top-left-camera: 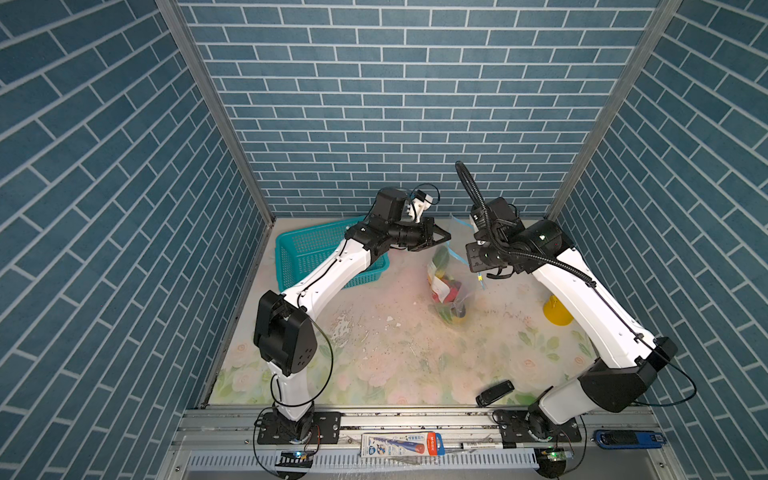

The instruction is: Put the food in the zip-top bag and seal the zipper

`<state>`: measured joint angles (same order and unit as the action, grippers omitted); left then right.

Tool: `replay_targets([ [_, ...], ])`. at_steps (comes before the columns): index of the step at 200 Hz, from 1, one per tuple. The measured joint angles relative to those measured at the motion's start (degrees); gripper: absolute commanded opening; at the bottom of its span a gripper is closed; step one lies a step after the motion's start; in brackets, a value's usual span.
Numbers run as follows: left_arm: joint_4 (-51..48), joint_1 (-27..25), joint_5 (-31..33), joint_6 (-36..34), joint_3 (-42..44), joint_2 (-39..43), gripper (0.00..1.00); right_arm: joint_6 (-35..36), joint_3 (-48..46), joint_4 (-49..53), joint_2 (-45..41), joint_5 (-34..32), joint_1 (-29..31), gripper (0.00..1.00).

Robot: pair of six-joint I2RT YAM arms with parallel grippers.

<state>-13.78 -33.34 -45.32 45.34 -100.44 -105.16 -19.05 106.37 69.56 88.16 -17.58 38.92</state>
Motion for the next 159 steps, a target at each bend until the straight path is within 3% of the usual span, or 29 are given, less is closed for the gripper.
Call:
replay_targets([
  [50, 0.1, 0.0, -0.4, 0.5, -0.4, -0.1, 0.02, 1.7, 3.5, 2.0, 0.1, -1.8, -2.4, 0.45],
  [88, 0.1, 0.0, -0.5, 0.6, -0.6, -0.1, 0.02, 2.5, 9.0, 2.1, 2.0, -1.1, -5.2, 0.51],
  [115, 0.1, 0.0, -0.8, 0.8, -1.0, -0.2, 0.02, 2.9, 11.1, 2.5, 5.4, -0.4, -6.3, 0.42],
  [159, 0.0, 0.0, -1.1, 0.9, -1.5, -0.4, 0.02, 3.6, 15.7, 4.3, 11.3, 1.1, -6.7, 0.11],
])
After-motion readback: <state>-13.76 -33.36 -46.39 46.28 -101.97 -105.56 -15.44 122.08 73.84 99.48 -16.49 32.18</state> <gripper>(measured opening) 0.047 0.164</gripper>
